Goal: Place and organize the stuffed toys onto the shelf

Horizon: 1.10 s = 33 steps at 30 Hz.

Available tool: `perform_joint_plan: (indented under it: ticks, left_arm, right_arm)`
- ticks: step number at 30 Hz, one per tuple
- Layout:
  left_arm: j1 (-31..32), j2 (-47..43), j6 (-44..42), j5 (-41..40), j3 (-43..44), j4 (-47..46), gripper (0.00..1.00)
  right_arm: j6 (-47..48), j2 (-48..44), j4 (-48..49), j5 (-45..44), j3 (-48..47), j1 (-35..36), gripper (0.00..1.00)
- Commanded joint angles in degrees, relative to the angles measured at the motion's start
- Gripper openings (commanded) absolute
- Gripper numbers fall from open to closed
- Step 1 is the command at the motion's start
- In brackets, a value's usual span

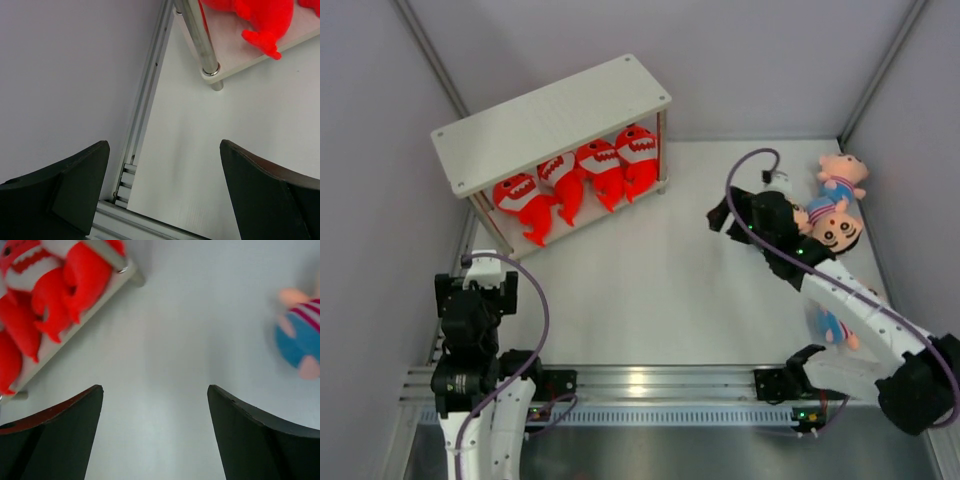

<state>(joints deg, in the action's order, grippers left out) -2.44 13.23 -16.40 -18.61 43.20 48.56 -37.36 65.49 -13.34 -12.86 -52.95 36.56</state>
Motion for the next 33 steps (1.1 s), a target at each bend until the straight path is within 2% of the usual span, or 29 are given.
perform_joint_plan:
  ticks: [1,3,4,5,7,8,14,20,22,23,24,27,29,30,31,32,33]
  left_arm:
    - [0.24,-0.67,0.32,2.88,2.50,-0.39,0.98]
    - [0.24,-0.49,0.15,2.62,2.76,-0.30,0.98]
    - [0.24,-0.58,-0.03,2.53,2.85,-0.30,0.98]
    - [0.24,-0.67,-0.21,2.61,2.94,-0.22,0.98]
    - [0.33,-0.40,-0.29,2.79,3.03,-0.21,0.98]
    - [0.33,-0.40,-0.21,2.79,3.20,-0.22,0.98]
    - [0.33,-0.31,-0.47,2.62,2.94,-0.04,0.98]
    - [0.24,0.12,-0.74,2.70,3.03,-0.13,0.98]
    - [0.24,0.12,-0.65,2.70,3.21,-0.13,0.98]
    - [0.24,0.04,-0.65,2.79,3.38,-0.13,0.98]
    - [0.24,0.12,-0.56,3.05,3.47,-0.13,0.98]
    - [0.15,0.74,-0.56,4.80,4.52,-0.13,0.98]
    - [0.24,1.87,-0.21,9.28,6.09,0.22,0.98]
    - [0.24,2.40,-0.29,11.82,6.80,0.49,0.98]
    - [0.24,3.11,-1.25,16.98,7.42,0.66,0.97]
    - [0.24,4.68,-1.87,18.33,8.82,0.66,0.97]
    - [0.24,5.83,-3.18,21.65,9.61,0.58,0.97]
  right_arm:
    - [-4.20,-6.95,-6.35,1.95,5.47,-14.34,0.86]
    - [-4.56,-8.88,-3.46,5.11,9.34,-21.32,0.88]
    - [-4.47,-8.89,-1.88,6.78,10.57,-27.88,0.89]
    - [-4.65,-8.63,-0.30,11.24,12.50,-31.07,0.89]
    - [-4.82,-5.39,4.19,14.86,13.66,-39.49,0.89]
    - [-4.48,-3.90,4.99,14.80,13.75,-41.11,0.88]
    - [-2.45,8.23,16.32,22.60,13.14,-44.55,0.89]
    - [-3.86,18.17,20.45,21.83,12.60,-44.73,0.85]
    - [-3.24,21.07,21.86,24.44,12.69,-45.34,0.63]
    - [-2.72,21.60,22.30,25.25,12.52,-45.52,0.48]
    - [-1.41,21.69,22.31,25.78,12.34,-45.69,0.26]
    - [2.20,17.05,23.63,28.59,13.31,-45.35,0.05]
    - [5.00,12.66,23.71,31.40,12.87,-43.95,0.00]
    - [9.11,7.42,23.02,31.93,12.35,-42.98,0.00]
    - [11.94,4.76,22.32,32.37,11.47,-39.23,0.00]
    - [15.36,-0.06,21.61,32.81,9.03,-36.32,0.00]
    - [22.61,-1.93,20.21,33.34,7.61,-32.29,0.00]
